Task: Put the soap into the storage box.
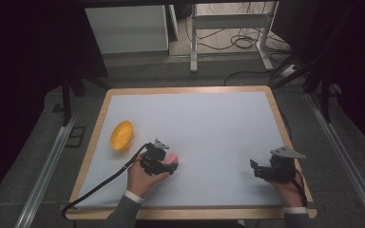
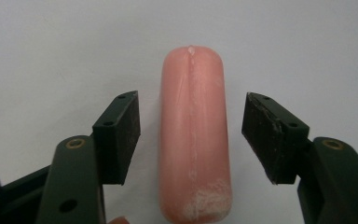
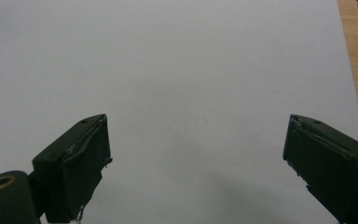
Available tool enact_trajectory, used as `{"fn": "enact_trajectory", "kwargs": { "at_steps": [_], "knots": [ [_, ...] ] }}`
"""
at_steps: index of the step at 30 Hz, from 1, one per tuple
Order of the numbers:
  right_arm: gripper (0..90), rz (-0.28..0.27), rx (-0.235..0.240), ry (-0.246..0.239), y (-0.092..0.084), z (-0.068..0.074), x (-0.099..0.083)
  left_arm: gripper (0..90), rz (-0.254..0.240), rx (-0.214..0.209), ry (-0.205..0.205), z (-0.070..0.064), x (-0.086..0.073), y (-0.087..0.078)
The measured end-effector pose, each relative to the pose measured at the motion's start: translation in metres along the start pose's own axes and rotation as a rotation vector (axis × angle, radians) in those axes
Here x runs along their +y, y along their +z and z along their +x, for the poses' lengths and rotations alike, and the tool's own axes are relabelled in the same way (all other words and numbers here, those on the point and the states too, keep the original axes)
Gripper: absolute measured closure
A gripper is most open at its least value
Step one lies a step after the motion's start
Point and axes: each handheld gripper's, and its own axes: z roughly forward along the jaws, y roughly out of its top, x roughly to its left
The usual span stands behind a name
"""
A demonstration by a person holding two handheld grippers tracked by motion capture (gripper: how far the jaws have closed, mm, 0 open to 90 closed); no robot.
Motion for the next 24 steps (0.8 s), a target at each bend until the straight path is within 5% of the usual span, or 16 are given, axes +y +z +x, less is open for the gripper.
{"fn": "enact_trajectory", "kwargs": {
  "at_steps": [24],
  "knots": [
    [6.9, 0.007, -0.016, 0.007, 0.001, -0.002, -0.001, 58.6, 0.014, 0.011, -0.041, 0.002, -0.002, 0.011]
  ]
}}
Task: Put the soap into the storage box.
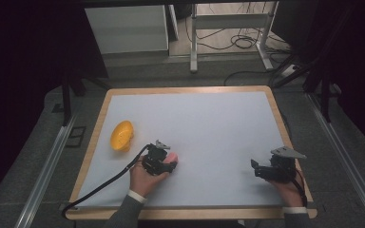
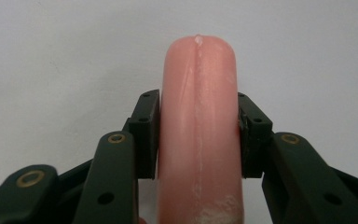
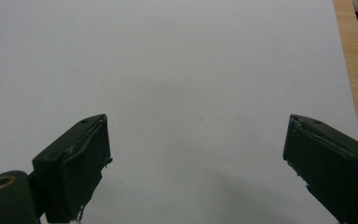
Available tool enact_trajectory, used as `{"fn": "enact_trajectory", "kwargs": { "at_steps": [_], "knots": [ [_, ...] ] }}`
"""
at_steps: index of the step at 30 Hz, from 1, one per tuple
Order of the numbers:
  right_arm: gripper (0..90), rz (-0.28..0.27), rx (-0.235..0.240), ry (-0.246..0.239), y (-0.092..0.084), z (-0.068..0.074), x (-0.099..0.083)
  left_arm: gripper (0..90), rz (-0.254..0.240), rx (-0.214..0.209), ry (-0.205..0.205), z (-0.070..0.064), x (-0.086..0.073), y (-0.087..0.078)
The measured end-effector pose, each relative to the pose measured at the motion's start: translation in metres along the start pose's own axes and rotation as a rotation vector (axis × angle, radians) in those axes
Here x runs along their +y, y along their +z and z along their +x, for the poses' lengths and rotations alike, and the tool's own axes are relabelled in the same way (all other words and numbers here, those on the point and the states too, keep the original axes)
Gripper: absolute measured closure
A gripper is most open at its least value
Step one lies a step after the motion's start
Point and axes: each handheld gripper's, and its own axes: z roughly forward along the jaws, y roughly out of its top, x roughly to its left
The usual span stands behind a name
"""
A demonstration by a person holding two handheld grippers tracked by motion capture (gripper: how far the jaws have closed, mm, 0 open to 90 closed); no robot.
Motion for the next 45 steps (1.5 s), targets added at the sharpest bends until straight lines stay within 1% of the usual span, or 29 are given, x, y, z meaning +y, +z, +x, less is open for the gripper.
{"fn": "enact_trajectory", "kwargs": {
  "at_steps": [5, 9, 13, 16, 20, 24, 34, 40, 45],
  "knots": [
    [6.9, -0.001, 0.001, 0.001, 0.0, 0.0, 0.0, 59.4, -0.005, -0.002, -0.004, 0.0, 0.0, 0.0],
    [6.9, -0.003, 0.0, 0.003, -0.001, -0.001, 0.0, 59.7, -0.01, -0.019, -0.007, 0.002, -0.001, -0.002],
    [6.9, -0.004, -0.002, 0.003, -0.001, -0.001, 0.0, 59.8, -0.026, -0.018, -0.013, 0.004, -0.001, -0.009],
    [6.9, -0.007, -0.002, 0.003, -0.001, -0.001, 0.0, 59.9, -0.042, -0.025, -0.017, 0.007, -0.001, -0.015],
    [6.9, -0.009, -0.003, 0.002, -0.001, -0.001, 0.0, 59.9, -0.061, -0.026, -0.011, 0.01, 0.0, -0.025],
    [6.9, -0.01, -0.004, 0.002, -0.002, -0.001, 0.0, 59.9, -0.068, -0.017, -0.005, 0.014, 0.001, -0.032],
    [6.9, -0.01, -0.003, 0.007, -0.002, -0.002, 0.0, 59.9, -0.097, 0.004, -0.015, 0.022, 0.004, -0.046],
    [6.9, -0.007, -0.005, 0.004, -0.002, -0.002, 0.0, 59.9, -0.106, 0.012, -0.012, 0.025, 0.005, -0.051],
    [6.9, -0.007, -0.004, 0.005, -0.002, -0.002, 0.0, 60.0, -0.113, 0.017, -0.018, 0.026, 0.005, -0.054]
  ]
}}
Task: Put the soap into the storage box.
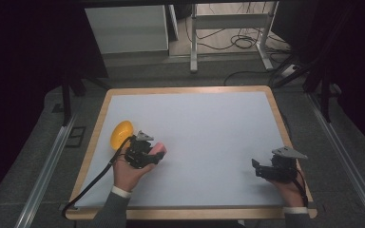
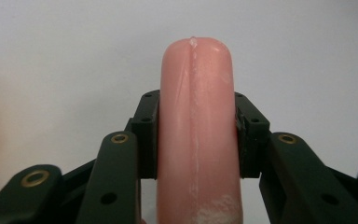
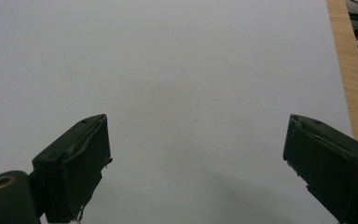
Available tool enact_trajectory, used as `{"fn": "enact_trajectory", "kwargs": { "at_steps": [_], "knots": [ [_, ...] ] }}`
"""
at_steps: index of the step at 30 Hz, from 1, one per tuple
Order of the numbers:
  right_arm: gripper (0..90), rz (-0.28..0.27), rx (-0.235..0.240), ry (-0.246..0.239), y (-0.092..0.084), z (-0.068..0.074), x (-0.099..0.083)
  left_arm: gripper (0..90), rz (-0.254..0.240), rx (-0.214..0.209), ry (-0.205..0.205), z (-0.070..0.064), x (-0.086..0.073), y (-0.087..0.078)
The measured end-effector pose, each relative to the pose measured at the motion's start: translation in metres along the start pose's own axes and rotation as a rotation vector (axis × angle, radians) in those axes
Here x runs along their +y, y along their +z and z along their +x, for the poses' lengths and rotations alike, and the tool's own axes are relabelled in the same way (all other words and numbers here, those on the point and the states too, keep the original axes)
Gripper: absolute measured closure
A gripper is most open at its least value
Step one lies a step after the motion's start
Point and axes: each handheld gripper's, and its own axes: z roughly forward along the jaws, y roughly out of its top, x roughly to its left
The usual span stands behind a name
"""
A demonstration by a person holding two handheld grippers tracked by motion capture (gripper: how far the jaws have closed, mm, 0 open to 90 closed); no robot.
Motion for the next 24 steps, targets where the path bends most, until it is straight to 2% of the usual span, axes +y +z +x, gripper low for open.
{"fn": "enact_trajectory", "kwargs": {
  "at_steps": [24],
  "knots": [
    [6.9, -0.007, -0.009, 0.005, -0.001, -0.002, 0.0, 60.0, -0.041, 0.034, -0.006, 0.016, 0.011, -0.022]
  ]
}}
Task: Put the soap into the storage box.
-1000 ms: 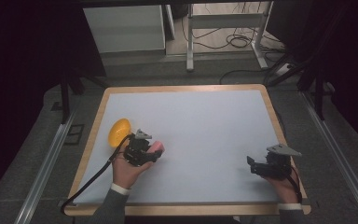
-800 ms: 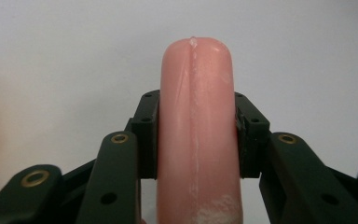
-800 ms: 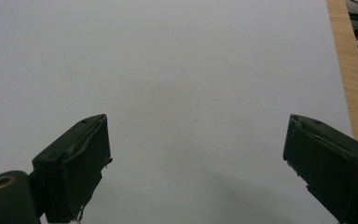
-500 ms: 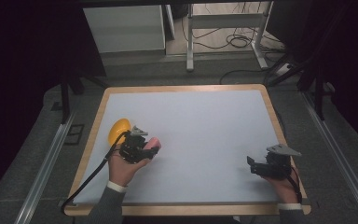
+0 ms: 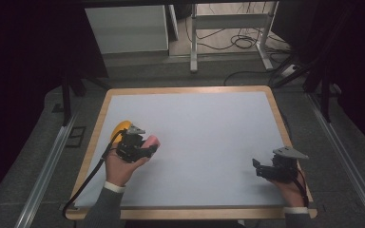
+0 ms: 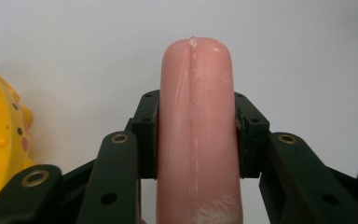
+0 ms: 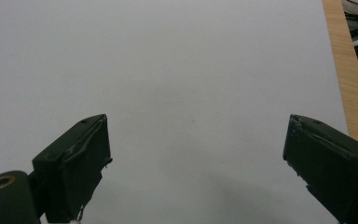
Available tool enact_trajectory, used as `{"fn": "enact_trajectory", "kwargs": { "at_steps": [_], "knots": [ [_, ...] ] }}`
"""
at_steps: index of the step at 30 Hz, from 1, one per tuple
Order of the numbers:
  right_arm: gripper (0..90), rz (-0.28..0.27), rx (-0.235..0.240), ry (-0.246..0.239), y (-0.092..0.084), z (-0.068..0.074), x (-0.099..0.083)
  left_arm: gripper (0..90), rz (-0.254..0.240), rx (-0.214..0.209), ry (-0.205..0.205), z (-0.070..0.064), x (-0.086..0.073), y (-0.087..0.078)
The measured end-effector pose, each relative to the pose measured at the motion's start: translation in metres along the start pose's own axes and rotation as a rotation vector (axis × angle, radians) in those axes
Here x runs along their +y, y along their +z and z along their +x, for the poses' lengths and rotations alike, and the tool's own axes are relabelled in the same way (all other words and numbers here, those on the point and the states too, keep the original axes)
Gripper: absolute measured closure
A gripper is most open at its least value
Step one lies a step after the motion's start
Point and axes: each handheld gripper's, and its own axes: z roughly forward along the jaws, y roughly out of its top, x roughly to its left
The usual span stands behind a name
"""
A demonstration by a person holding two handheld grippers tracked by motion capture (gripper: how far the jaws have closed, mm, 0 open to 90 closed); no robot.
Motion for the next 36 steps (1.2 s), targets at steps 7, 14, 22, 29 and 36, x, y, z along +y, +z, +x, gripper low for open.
{"fn": "enact_trajectory", "kwargs": {
  "at_steps": [7, 14, 22, 29, 36],
  "knots": [
    [6.9, -0.005, 0.001, 0.003, -0.002, -0.001, 0.001, 60.0, -0.003, 0.011, -0.004, 0.004, 0.001, -0.003],
    [6.9, -0.006, 0.001, 0.002, -0.002, -0.001, 0.001, 60.0, -0.014, 0.03, -0.01, 0.01, 0.004, -0.006],
    [6.9, -0.006, 0.002, 0.002, -0.002, -0.001, 0.001, 60.0, -0.009, 0.043, -0.017, 0.016, 0.003, -0.006],
    [6.9, -0.006, 0.001, 0.0, -0.002, -0.002, 0.001, 60.0, -0.015, 0.053, -0.035, 0.024, 0.005, -0.009],
    [6.9, -0.003, 0.003, 0.0, -0.002, -0.001, 0.001, 60.0, -0.015, 0.063, -0.046, 0.031, 0.006, -0.012]
  ]
}}
